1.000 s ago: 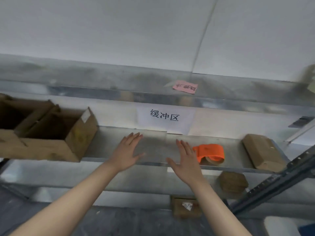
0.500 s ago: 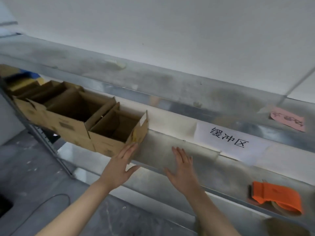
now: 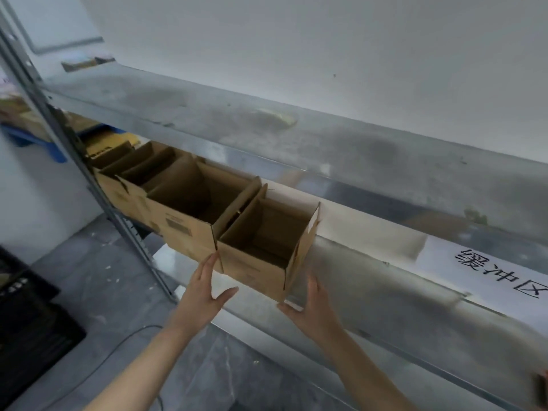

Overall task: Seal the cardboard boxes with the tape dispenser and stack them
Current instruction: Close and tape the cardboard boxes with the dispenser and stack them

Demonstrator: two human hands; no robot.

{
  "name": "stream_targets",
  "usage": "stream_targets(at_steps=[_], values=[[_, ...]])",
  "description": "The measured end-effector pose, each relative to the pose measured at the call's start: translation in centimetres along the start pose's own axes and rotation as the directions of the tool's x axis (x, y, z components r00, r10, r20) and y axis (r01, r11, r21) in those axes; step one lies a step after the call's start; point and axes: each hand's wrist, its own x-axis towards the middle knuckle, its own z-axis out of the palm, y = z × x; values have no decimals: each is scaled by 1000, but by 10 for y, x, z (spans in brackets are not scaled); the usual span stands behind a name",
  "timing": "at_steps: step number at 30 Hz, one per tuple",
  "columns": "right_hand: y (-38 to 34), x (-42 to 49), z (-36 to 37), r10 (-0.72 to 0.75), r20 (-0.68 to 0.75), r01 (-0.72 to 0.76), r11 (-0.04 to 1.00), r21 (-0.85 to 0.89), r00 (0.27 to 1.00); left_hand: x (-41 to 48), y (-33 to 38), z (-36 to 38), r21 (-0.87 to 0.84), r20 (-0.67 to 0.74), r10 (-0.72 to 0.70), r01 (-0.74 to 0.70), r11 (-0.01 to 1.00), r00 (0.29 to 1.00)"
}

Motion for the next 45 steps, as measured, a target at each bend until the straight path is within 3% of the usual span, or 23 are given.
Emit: stream_targets(at_steps=[5,12,17,23,27,33,45], values=[[-20,17,23,-26,-43,30,997,76,999,17,-12,7,-160,76,-130,141,977,989],[-36,33,42,79,-179,-29,964,264,981,30,-24,11,-173,121,-56,77,982,991],[-25,37,49,174,-188,-102,934,342,967,47,-21,17,-109,117,-48,61,992,992],[-11,36,47,244,-186,-178,933,314,952,44,-23,26,-145,142,58,-38,989,988],[-2,31,46,257,-166,-207,940,270,952,53,-27,29,-192,192,-13,50,980,981],[8,24,47,296,-91,-262,926,273,951,72,-24,28,-228,396,-97,201,953,913],[6,-22,22,263,-146,-223,944,245,954,31,-10,26,-332,369,20,111,937,929]])
